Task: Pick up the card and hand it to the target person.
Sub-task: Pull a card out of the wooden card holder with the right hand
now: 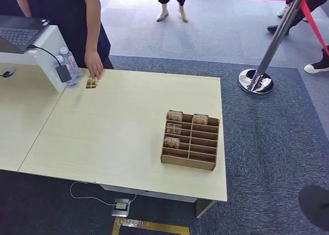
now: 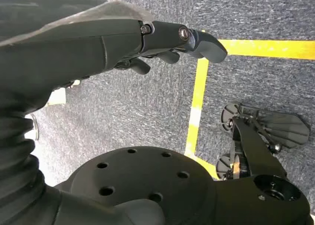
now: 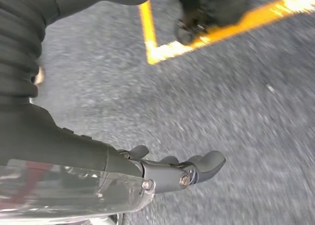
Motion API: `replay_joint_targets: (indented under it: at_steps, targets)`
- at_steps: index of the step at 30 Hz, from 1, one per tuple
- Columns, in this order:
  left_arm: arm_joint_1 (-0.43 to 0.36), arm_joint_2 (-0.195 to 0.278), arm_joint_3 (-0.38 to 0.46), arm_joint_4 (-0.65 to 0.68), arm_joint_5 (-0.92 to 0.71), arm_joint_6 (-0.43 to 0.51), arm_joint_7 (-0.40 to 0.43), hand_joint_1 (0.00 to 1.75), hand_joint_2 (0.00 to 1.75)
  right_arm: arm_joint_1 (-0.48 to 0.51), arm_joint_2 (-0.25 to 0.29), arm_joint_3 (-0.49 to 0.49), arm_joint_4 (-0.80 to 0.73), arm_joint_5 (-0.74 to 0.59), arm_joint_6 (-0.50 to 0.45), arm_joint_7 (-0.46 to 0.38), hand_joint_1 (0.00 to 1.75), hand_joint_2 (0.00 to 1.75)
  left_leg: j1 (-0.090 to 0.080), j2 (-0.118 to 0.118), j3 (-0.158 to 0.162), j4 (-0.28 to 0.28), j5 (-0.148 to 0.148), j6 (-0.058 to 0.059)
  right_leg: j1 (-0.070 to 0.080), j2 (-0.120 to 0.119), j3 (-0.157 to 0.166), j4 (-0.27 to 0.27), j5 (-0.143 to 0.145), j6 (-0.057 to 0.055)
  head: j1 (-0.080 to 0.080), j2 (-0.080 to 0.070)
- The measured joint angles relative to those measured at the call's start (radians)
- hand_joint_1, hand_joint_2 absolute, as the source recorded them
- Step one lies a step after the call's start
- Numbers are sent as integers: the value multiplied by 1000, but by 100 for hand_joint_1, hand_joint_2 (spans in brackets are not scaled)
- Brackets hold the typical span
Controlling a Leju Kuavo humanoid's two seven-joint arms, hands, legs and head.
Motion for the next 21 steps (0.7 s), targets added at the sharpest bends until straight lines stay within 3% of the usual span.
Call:
replay_joint_targets:
  at_steps: [21]
  targets:
    - [-1, 0, 0, 0, 0, 0, 1, 0, 175, -20, 1, 12, 20, 17, 4, 12, 0, 175, 0, 0, 0, 0, 0, 0, 0, 0, 0, 0, 0, 0, 1, 0]
